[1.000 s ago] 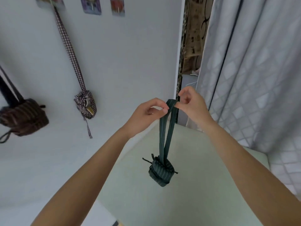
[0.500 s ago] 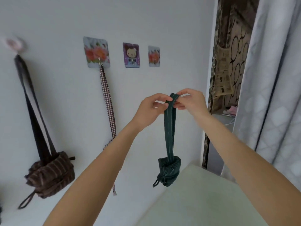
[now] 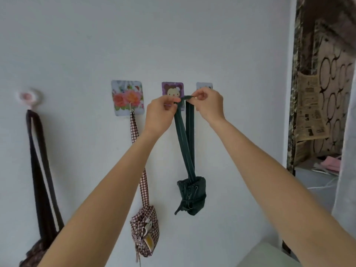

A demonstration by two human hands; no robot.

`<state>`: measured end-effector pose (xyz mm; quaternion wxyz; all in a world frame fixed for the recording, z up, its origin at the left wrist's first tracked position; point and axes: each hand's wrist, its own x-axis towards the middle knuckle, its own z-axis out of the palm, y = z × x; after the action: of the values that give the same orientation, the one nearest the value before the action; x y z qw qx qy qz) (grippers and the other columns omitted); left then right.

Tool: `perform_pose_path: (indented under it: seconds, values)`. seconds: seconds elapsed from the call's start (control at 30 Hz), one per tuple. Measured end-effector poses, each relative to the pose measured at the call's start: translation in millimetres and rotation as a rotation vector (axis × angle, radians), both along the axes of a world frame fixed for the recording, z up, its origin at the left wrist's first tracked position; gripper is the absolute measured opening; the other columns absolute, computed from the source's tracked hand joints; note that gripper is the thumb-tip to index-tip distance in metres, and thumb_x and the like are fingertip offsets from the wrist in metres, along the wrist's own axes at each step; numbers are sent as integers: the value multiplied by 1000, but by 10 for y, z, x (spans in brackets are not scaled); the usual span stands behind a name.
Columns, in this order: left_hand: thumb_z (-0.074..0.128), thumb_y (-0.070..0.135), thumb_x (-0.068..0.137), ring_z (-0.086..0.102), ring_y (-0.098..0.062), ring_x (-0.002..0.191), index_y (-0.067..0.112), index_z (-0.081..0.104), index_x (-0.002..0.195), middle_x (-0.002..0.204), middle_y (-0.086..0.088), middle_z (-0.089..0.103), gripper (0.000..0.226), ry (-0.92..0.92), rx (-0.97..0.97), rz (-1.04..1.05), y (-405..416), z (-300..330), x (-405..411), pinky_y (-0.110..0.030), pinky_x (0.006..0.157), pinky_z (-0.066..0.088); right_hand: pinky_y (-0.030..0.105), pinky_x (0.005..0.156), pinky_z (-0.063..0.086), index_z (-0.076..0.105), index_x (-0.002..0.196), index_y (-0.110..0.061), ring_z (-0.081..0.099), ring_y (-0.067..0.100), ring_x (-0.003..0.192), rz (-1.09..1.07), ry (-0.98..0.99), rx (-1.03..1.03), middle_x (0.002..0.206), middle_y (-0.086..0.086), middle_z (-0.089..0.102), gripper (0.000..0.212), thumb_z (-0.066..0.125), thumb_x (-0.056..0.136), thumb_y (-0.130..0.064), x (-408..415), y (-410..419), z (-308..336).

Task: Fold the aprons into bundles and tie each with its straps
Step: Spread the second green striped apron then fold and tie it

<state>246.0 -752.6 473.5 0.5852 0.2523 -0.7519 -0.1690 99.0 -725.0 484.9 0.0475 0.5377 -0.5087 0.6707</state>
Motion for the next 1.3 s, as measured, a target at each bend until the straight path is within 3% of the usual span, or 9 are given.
perform_pose_path:
  seconds: [0.13,0.37,0.57,0.67,0.77,0.83,1.0,1.2,1.3]
  values:
    - [54,4,90,56,-8,77,12,68,104,97,-1,67,22,-94,-100,216,-248,105,65,-11,70,44,16,44,42,64,84,-9,55,3,44,203,-59,109,69,0,63,13,75,76,-6,43,-338,179]
    - [58,7,88,56,-5,76,12,69,103,95,0,69,19,-181,-199,298,-327,93,69,-2,67,37,20,51,53,63,82,-8,62,8,47,224,-30,32,69,6,65,13,68,77,4,-45,-490,158]
    - [64,13,85,58,-5,74,13,71,99,92,0,71,15,-238,-179,328,-362,-117,48,-13,73,45,22,61,49,65,79,-16,59,8,60,160,278,175,67,-4,62,14,77,73,-11,-114,-513,-57]
    - [67,16,84,60,-4,71,15,70,96,88,0,71,13,-192,-110,307,-382,-190,34,-7,65,43,22,55,46,65,79,-5,55,6,47,218,317,224,60,0,60,8,71,79,-10,-109,-487,-145]
    - [65,16,85,62,-8,76,14,66,100,92,0,70,14,-185,-91,304,-346,-238,-20,-18,73,49,31,69,52,65,74,-11,62,14,58,161,334,218,65,2,65,9,71,79,-16,-113,-484,-280]
    - [62,16,87,62,-12,82,13,61,105,98,-1,66,18,-145,-124,298,-265,-329,-40,-27,77,51,30,75,52,67,79,-17,65,16,71,167,289,241,75,0,68,7,71,80,-22,-141,-437,-422]
    - [56,19,91,58,-9,86,12,52,115,109,-2,59,26,-68,-127,262,-5,-942,8,-24,73,51,11,79,45,67,98,-18,61,8,88,263,112,272,95,-7,66,11,62,89,-23,-283,-112,-1174]
    - [56,51,87,56,-19,103,13,46,122,119,-3,56,53,-512,112,325,122,-1870,37,-31,85,47,28,90,42,46,128,-25,53,16,110,417,-105,709,120,1,55,44,64,88,-30,-439,64,-2298]
    - [56,59,83,59,-18,98,16,51,112,111,1,63,52,-579,189,380,159,-2060,-45,-34,81,49,36,99,44,41,131,-26,55,19,112,536,-298,805,120,1,57,47,61,89,-31,-377,136,-2584]
